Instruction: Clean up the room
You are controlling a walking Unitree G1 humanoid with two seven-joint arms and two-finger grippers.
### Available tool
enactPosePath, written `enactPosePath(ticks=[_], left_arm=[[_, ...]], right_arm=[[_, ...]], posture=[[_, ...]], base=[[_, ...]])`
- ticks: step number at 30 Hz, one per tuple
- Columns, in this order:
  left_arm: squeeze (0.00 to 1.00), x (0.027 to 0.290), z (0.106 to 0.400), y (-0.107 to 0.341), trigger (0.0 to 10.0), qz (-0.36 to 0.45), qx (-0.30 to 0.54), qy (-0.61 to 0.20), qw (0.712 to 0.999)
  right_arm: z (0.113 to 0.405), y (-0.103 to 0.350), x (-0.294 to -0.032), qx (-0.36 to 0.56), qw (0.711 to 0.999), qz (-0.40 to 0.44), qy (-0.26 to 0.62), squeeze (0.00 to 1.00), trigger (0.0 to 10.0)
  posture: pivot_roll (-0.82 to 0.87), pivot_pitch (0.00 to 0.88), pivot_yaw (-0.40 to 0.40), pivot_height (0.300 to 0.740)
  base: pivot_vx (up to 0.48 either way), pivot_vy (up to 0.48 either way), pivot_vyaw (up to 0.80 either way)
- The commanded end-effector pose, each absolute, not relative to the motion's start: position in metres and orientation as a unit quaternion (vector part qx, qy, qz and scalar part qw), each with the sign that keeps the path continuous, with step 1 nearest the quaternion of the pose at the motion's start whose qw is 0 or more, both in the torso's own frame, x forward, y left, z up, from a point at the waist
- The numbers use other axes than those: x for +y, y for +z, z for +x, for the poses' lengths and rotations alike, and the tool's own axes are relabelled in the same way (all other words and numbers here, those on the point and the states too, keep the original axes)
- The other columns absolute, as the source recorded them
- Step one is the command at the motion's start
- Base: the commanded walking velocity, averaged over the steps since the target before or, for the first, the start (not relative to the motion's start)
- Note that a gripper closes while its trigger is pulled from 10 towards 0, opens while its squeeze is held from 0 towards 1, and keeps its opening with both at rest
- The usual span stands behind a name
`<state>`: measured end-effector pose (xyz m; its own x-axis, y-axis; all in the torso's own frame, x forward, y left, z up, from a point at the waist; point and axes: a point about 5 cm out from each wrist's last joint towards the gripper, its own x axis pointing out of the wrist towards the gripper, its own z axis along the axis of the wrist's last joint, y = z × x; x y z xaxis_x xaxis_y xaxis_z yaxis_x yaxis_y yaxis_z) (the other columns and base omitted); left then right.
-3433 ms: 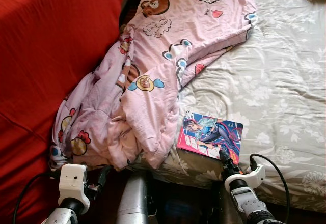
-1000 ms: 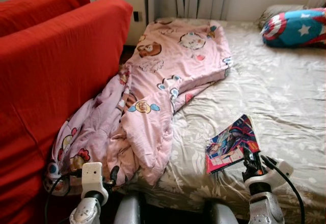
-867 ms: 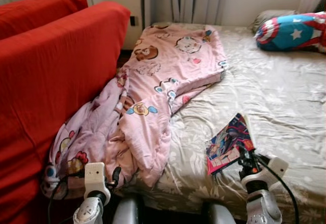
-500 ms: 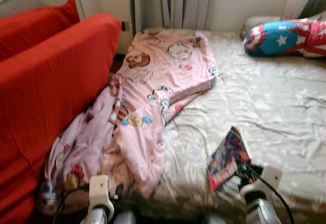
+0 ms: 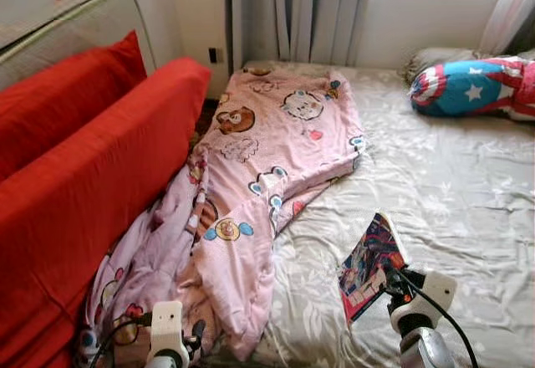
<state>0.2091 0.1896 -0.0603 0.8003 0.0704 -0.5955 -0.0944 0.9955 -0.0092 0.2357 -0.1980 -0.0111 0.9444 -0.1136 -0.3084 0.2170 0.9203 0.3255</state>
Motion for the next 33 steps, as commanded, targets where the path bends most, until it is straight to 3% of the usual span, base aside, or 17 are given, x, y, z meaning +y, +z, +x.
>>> enactPosePath(ticks=[1, 18, 33], left_arm=[[0.0, 0.189, 0.197, -0.069, 10.0, -0.007, 0.349, 0.03, 0.937], [0.0, 0.185, 0.19, -0.076, 10.0, 0.028, 0.382, 0.008, 0.924], [0.0, 0.19, 0.188, -0.076, 10.0, 0.039, 0.386, 0.016, 0.922]], right_arm=[[0.234, -0.012, -0.201, 0.141, 0.97, 0.172, -0.096, 0.0, 10.0], [0.238, -0.014, -0.199, 0.153, 0.969, 0.166, -0.099, 0.0, 10.0], [0.242, -0.012, -0.197, 0.148, 0.97, 0.165, -0.104, 0.0, 10.0]], posture=[[-0.04, 0.0, -0.039, 0.74], [-0.04, 0.0, -0.048, 0.74], [-0.05, 0.0, -0.044, 0.74]], base=[[0.0, 0.0, 0.0], [0.0, 0.0, -0.53], [0.0, -0.411, -0.61]])
